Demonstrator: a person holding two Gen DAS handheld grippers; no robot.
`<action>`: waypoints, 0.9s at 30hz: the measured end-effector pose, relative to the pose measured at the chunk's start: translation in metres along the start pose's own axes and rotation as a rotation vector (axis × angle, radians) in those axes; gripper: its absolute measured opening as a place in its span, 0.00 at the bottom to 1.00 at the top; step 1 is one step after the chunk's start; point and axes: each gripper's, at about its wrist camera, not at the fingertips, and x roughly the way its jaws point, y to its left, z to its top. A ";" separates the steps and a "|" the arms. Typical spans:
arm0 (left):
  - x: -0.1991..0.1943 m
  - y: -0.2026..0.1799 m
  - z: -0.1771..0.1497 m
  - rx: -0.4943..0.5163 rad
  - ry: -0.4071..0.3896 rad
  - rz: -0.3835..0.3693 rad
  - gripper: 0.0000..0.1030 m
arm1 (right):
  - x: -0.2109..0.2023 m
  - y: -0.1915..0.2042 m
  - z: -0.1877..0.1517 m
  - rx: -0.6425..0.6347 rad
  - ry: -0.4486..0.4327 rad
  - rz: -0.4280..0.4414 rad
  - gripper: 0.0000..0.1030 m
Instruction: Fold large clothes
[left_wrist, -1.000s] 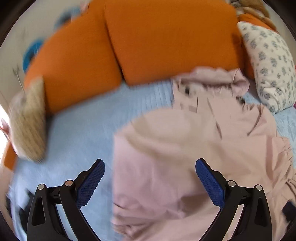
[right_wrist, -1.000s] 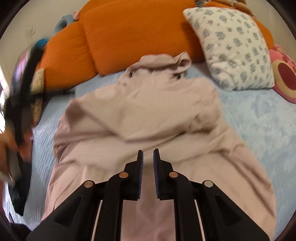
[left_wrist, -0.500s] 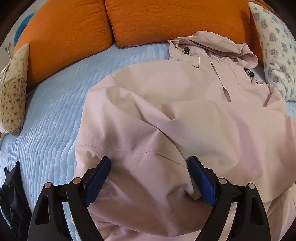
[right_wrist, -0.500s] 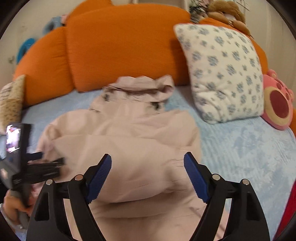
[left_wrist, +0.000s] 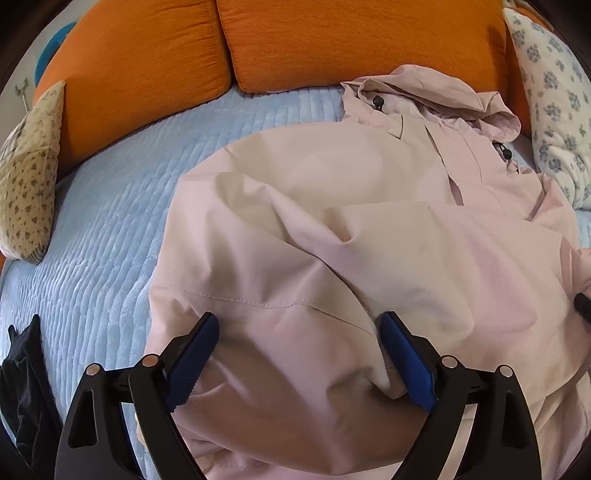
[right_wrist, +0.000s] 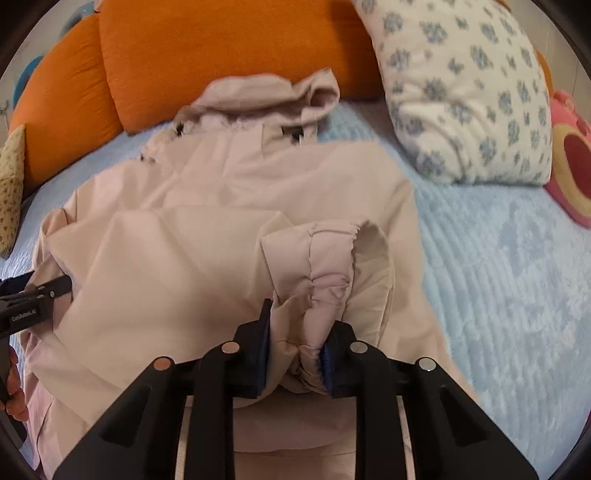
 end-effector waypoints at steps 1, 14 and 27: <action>-0.003 0.001 0.001 -0.005 -0.004 -0.004 0.88 | -0.004 -0.003 0.004 0.007 -0.015 0.003 0.22; -0.015 -0.020 0.006 0.044 -0.053 0.008 0.96 | 0.025 -0.056 0.031 0.022 0.010 -0.070 0.22; -0.031 -0.021 0.004 0.000 -0.136 0.046 0.97 | 0.026 -0.059 0.013 -0.074 -0.008 -0.150 0.63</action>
